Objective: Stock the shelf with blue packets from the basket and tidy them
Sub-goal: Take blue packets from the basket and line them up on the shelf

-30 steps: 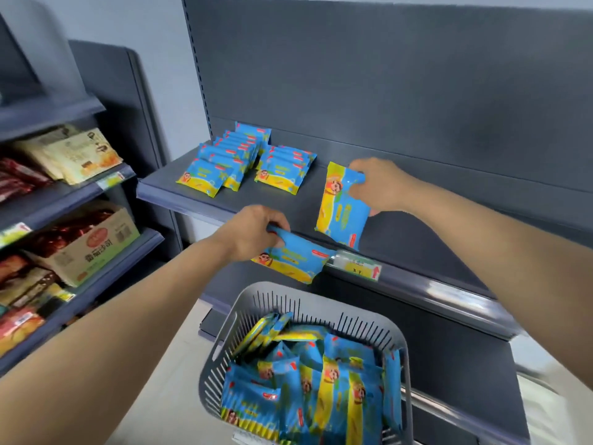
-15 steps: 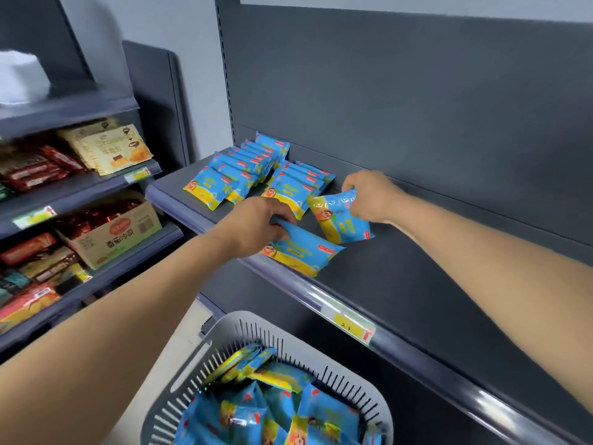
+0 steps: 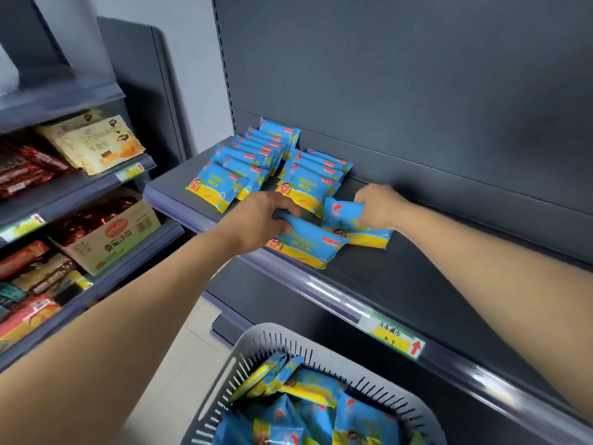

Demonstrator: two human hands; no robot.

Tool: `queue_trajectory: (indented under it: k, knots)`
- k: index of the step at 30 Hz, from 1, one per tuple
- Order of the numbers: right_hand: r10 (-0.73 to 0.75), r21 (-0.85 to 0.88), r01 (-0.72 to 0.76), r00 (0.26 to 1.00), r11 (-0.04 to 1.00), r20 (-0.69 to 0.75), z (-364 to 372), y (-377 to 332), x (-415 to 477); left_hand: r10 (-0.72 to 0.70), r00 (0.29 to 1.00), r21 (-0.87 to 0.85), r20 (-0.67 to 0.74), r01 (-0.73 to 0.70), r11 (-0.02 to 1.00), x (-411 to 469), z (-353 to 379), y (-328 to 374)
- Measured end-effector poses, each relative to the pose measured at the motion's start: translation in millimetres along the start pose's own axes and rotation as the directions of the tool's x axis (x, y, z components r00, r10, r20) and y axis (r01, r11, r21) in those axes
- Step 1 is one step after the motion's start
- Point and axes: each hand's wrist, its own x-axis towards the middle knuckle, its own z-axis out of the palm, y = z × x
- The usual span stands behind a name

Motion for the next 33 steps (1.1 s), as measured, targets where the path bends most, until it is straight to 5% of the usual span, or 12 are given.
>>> queue_trajectory:
  k: [2, 9, 13, 18, 27, 33]
  knots:
    - [0.053, -0.065, -0.051, 0.998, 0.997, 0.022, -2, 2, 6, 0.008, 1.0, -0.061, 0.027, -0.007, 0.998, 6, -3, -10]
    - [0.022, 0.157, -0.026, 0.999, 0.987, 0.023, -19, -37, 41, 0.042, 0.999, -0.13, 0.023, -0.039, 0.991, 27, -19, -36]
    - [-0.015, 0.04, 0.013, 0.998, 0.999, 0.061, -12, -59, 64, 0.059, 0.998, -0.107, -0.001, -0.059, 0.993, 36, -31, -55]
    - [0.022, 0.006, -0.021, 0.995, 1.0, -0.1, 0, -64, 87, 0.036, 0.999, -0.05, -0.003, -0.036, 0.998, 50, -37, -77]
    - [0.106, 0.268, -0.033, 0.959, 0.963, -0.264, 11, -59, 110, 0.032, 0.999, 0.037, -0.011, -0.032, 0.999, 80, -29, -94]
    - [0.071, 0.348, 0.044, 0.947, 0.937, -0.313, 10, -47, 88, 0.085, 0.995, 0.252, 0.047, -0.094, 0.963, 113, -14, -91]
